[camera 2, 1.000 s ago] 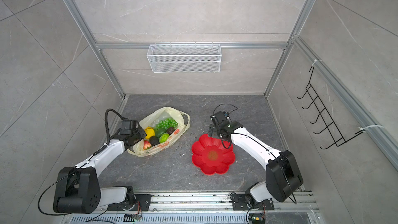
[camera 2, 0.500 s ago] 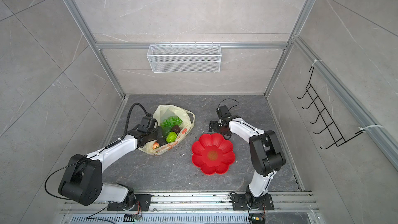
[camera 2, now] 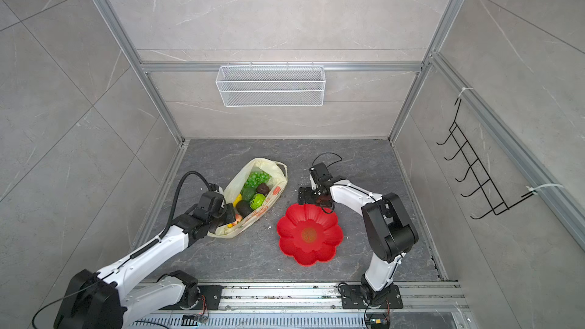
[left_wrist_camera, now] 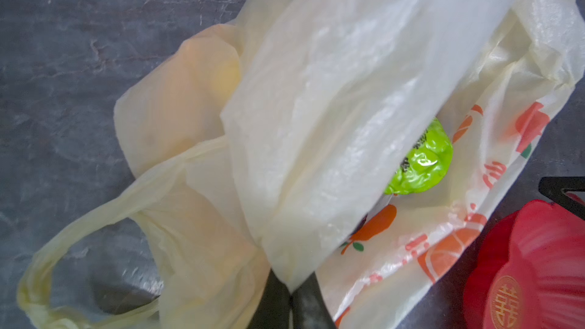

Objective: Take the fake fruits out of the plastic bag
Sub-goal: 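Move the right gripper over the bag opening while the left pulls the bag edge, then lower the right gripper into the bag and grasp the light green fruit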

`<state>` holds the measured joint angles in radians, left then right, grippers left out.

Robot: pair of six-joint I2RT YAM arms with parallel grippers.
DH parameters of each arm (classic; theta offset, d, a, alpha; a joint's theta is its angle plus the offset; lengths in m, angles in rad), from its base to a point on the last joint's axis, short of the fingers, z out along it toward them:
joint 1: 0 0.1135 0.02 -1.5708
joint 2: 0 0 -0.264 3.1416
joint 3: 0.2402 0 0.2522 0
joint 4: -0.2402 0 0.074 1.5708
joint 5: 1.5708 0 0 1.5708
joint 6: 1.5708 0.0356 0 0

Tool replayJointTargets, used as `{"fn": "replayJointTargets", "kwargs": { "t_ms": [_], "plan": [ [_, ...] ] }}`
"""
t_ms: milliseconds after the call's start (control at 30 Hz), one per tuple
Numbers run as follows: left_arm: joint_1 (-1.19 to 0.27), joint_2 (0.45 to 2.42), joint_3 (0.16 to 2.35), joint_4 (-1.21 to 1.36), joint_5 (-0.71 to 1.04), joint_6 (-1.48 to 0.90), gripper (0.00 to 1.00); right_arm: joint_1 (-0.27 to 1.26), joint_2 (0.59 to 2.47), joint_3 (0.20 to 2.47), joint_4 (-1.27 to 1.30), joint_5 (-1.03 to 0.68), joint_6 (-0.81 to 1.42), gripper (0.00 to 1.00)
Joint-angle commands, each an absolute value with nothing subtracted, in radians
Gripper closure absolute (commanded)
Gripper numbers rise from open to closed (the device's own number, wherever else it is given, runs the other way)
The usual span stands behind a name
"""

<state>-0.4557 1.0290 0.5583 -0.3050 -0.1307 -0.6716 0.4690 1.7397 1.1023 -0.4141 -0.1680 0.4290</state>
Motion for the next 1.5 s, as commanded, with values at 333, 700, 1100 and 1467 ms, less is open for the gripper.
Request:
{"fn": "replayJointTargets", "kwargs": {
  "t_ms": [333,700,1100,1467],
  "plan": [
    [-0.457,0.794,0.523,-0.506,-0.339,-0.823,1.00,0.726,1.673,1.276,-0.502,0.093,0.504,0.04],
    [-0.457,0.683,0.466,-0.600,-0.325,-0.895,1.00,0.910,1.894,1.535,-0.483,0.122,0.545,0.09],
    [-0.457,0.868,0.538,-0.423,-0.273,-0.585,1.00,0.958,2.009,1.621,-0.496,0.131,0.726,0.21],
    [-0.457,0.773,0.466,-0.343,-0.228,-0.542,1.00,1.000,2.014,1.670,-0.512,0.242,0.724,0.26]
  ]
}}
